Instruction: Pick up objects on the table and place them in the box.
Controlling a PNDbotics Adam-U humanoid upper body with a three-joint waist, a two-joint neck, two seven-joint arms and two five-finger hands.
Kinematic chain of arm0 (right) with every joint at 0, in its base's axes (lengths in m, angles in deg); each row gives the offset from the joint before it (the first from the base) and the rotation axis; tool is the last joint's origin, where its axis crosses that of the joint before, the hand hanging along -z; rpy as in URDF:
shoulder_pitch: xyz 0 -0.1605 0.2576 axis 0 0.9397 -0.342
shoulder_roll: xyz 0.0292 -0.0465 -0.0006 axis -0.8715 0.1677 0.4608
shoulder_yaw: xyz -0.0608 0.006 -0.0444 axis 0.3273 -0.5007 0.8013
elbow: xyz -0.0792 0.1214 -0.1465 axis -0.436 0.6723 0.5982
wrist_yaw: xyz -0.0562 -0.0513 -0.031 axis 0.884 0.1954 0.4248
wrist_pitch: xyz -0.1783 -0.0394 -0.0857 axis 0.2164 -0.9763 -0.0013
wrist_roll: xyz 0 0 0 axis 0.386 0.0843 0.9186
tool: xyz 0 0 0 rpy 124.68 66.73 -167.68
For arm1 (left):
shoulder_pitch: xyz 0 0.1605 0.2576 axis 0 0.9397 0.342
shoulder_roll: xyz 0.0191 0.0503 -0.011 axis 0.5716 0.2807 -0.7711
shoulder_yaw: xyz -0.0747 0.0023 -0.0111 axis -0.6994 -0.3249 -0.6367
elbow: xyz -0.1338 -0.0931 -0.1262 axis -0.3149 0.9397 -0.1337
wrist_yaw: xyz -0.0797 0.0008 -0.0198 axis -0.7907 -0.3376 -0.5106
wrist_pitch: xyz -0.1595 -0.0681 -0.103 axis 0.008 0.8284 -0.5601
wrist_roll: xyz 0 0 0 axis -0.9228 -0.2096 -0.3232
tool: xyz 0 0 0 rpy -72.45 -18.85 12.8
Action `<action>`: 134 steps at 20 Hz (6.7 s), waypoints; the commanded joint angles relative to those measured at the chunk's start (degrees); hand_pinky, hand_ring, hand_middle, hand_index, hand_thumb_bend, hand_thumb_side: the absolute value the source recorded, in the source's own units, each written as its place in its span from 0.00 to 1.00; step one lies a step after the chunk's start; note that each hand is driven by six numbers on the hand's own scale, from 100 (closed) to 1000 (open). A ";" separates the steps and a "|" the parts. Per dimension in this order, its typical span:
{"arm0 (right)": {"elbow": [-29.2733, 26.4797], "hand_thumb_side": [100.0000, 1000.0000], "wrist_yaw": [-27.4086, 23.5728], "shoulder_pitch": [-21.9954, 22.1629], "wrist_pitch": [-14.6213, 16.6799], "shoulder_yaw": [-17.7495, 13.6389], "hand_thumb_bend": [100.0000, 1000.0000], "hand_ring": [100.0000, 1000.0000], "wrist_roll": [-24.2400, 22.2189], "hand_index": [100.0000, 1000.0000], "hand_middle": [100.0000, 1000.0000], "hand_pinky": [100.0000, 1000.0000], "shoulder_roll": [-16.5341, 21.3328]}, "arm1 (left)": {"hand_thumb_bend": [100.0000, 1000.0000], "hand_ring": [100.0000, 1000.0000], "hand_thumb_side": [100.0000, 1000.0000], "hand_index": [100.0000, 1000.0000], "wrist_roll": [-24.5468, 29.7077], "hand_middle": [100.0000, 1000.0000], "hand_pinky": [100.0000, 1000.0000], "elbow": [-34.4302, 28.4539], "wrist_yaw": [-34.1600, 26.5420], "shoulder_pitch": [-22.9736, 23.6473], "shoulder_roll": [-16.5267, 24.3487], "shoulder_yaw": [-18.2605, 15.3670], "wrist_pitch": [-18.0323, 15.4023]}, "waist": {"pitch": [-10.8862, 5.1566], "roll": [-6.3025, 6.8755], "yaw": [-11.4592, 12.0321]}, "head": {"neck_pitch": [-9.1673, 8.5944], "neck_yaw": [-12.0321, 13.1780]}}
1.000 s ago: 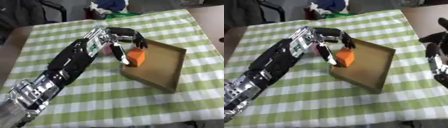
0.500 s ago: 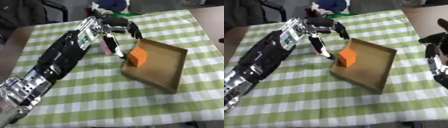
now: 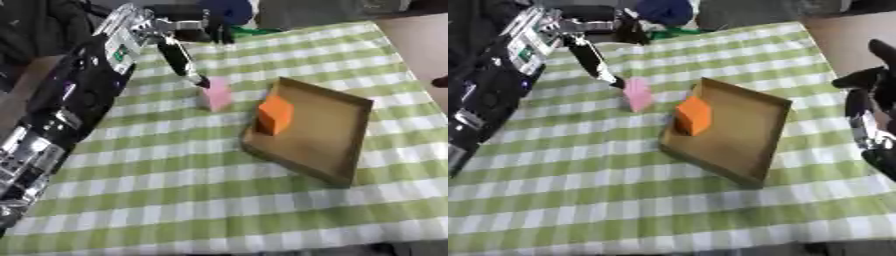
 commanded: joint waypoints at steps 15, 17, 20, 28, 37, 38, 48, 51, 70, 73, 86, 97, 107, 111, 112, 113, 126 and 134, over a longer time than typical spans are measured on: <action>-0.56 0.51 0.44 -0.51 0.04 -0.35 0.00 0.71 -0.08 1.00 0.59 0.87 0.58 | 0.65 0.79 0.08 0.86 -0.69 0.80 0.84 11.14 15.94 -2.95 -3.57 -3.83 -14.25 | -0.58 -0.43 -0.21 | 0.11 -0.32; -0.56 0.51 0.42 -0.56 0.06 -0.33 0.00 0.71 -0.12 1.00 0.59 0.87 0.57 | 0.60 0.79 0.09 0.85 -1.84 0.79 0.83 11.59 16.77 -3.06 -4.06 -3.93 -14.61 | -0.51 -0.43 -0.32 | 0.04 -0.33; -0.55 0.51 0.42 -0.62 0.07 -0.32 0.00 0.71 -0.16 1.00 0.59 0.87 0.55 | 0.57 0.78 0.04 0.84 -3.88 0.78 0.83 12.09 17.74 -3.27 -4.76 -4.24 -14.95 | -0.36 -0.40 -0.48 | -0.02 -0.32; -0.52 0.51 0.44 -0.79 0.10 -0.22 0.00 0.72 -0.33 1.00 0.59 0.87 0.47 | 0.47 0.77 0.00 0.83 -7.27 0.77 0.82 13.37 20.08 -3.70 -6.27 -4.82 -15.06 | 0.00 -0.20 -0.95 | -0.19 -0.27; -0.47 0.51 0.50 -0.87 0.11 -0.24 0.00 0.72 -0.39 1.00 0.59 0.87 0.40 | 0.10 0.65 0.00 0.75 -7.74 0.60 0.75 14.43 21.74 -3.71 -6.72 -5.03 -15.76 | 0.23 -0.10 -1.28 | -0.21 -0.33; -0.45 0.52 0.50 -0.84 0.11 -0.26 0.00 0.72 -0.38 1.00 0.59 0.87 0.39 | 0.05 0.63 0.00 0.73 -8.19 0.57 0.74 14.17 21.73 -3.76 -6.54 -5.10 -15.73 | 0.20 -0.09 -1.25 | -0.21 -0.36; -0.37 0.51 0.24 -0.77 0.13 -0.08 0.00 0.72 -0.60 1.00 0.59 0.87 0.38 | 0.03 0.62 0.00 0.71 -10.18 0.55 0.75 8.76 20.75 -6.30 -5.74 -5.92 -15.26 | -0.44 -0.09 -1.31 | -0.02 -0.35; -0.39 0.51 0.14 -0.83 0.18 0.08 0.00 0.72 -0.80 1.00 0.59 0.87 0.32 | 0.03 0.62 0.00 0.71 -10.22 0.55 0.75 7.01 19.81 -7.51 -7.28 -6.00 -14.72 | -0.60 -0.09 -1.69 | 0.06 -0.13; 0.50 0.52 -0.46 -1.30 0.45 3.24 0.00 0.72 -4.56 0.98 0.58 0.87 -0.48 | 0.06 0.64 0.00 0.73 -6.17 0.57 0.74 3.25 15.90 -10.75 -20.02 -2.74 -16.70 | 0.01 0.42 -4.62 | -0.01 1.93; 0.89 0.53 -0.59 -1.15 0.41 3.72 0.00 0.72 -5.03 0.98 0.58 0.88 -0.53 | 0.00 0.65 0.00 0.74 -4.08 0.58 0.74 3.97 15.28 -10.40 -20.91 -1.59 -17.90 | 0.07 0.54 -4.66 | 0.04 1.94; 1.52 0.53 0.02 -0.64 1.01 4.39 0.00 0.72 -6.11 0.99 0.58 0.88 -0.65 | 0.14 0.79 0.07 0.89 3.17 0.82 0.82 5.51 14.88 -9.91 -20.95 -2.14 -15.64 | 0.04 0.62 -4.40 | -0.06 1.65; 1.52 0.53 0.04 -0.74 1.16 4.41 0.00 0.72 -6.45 0.99 0.58 0.88 -0.70 | 0.34 0.83 0.18 0.92 4.66 0.91 0.85 5.42 14.28 -9.97 -20.84 -2.49 -14.65 | 0.06 0.51 -4.48 | -0.20 1.47; 1.64 0.53 -0.16 -0.82 0.99 4.20 0.00 0.72 -6.38 0.99 0.58 0.88 -0.76 | 0.43 0.80 0.21 0.90 2.86 0.86 0.83 4.03 13.89 -10.11 -20.42 -2.96 -14.87 | 0.10 0.38 -4.25 | -0.36 1.21; 1.64 0.53 0.10 -0.64 0.91 3.77 0.00 0.72 -5.85 0.99 0.58 0.88 -0.66 | 0.46 0.77 0.26 0.88 -1.43 0.81 0.80 -0.81 9.14 -9.81 -17.26 -3.95 -13.73 | 0.09 0.10 -3.42 | -0.38 0.70; 1.63 0.52 0.16 -0.56 0.89 3.59 0.00 0.72 -5.67 0.99 0.58 0.88 -0.58 | 0.47 0.76 0.28 0.88 -2.48 0.80 0.80 -2.75 7.30 -9.39 -15.81 -4.03 -13.28 | 0.06 0.02 -3.07 | -0.34 0.47; 1.61 0.52 0.22 -0.47 0.88 3.40 0.00 0.72 -5.47 0.99 0.58 0.87 -0.48 | 0.49 0.76 0.34 0.88 -3.38 0.79 0.79 -4.82 5.34 -8.75 -14.33 -4.10 -12.77 | 0.02 -0.07 -2.69 | -0.24 0.25; 0.16 0.50 0.36 -1.23 0.80 0.84 0.00 0.72 -2.42 1.00 0.58 0.87 0.67 | 0.35 0.73 0.47 0.84 -21.52 0.74 0.70 -38.26 -16.46 17.74 -3.97 -15.22 5.28 | 0.85 -1.38 3.31 | -0.03 -0.71; -0.01 0.51 0.20 -0.96 0.76 0.45 0.00 0.72 -1.25 1.00 0.58 0.87 0.64 | 0.32 0.70 0.47 0.83 -27.60 0.70 0.65 -44.78 -22.40 27.74 -9.18 -21.05 11.85 | 1.45 -1.75 5.17 | 0.16 -0.55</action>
